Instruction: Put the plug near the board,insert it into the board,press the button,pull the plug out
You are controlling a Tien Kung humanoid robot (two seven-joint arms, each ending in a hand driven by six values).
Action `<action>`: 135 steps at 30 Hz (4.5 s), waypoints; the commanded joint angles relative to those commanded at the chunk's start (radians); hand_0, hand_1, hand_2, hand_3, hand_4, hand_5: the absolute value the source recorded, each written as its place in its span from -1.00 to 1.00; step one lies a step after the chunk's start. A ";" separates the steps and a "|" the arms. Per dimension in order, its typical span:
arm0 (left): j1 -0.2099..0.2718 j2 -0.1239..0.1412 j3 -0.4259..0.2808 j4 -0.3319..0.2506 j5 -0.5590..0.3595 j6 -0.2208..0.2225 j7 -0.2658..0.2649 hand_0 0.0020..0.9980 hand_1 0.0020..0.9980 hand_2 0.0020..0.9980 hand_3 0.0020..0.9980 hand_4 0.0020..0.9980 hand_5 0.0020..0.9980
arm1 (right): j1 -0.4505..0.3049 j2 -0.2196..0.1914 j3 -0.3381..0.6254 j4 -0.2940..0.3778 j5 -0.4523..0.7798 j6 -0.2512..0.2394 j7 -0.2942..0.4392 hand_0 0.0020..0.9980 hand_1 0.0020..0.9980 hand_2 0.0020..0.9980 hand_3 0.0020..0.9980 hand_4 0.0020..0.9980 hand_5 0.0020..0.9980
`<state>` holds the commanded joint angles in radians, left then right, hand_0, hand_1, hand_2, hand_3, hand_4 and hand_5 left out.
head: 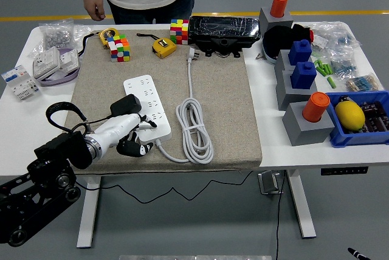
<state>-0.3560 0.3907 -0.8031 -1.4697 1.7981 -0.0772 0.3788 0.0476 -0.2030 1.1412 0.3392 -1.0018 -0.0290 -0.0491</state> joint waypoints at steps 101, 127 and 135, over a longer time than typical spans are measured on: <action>0.033 0.010 -0.015 -0.029 -0.070 -0.030 0.061 -0.85 -0.89 -0.78 0.63 0.37 -0.51 | 0.004 -0.004 -0.002 0.001 -0.005 0.001 0.000 0.32 0.33 0.33 0.16 1.00 0.11; 0.026 -0.010 -0.116 0.021 -0.220 0.293 -0.256 -0.67 -0.77 -0.63 0.20 0.36 -0.53 | -0.003 0.003 0.012 0.001 -0.008 0.001 0.001 0.32 0.33 0.33 0.16 1.00 0.11; -0.013 -0.040 -0.173 0.137 -0.188 0.411 -0.308 -0.39 -0.36 -0.23 0.14 0.42 -0.51 | -0.001 0.004 0.009 0.000 -0.006 0.001 0.001 0.32 0.33 0.33 0.16 1.00 0.11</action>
<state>-0.3688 0.3503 -0.9761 -1.3325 1.6103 0.3340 0.0710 0.0467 -0.1989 1.1503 0.3393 -1.0073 -0.0279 -0.0482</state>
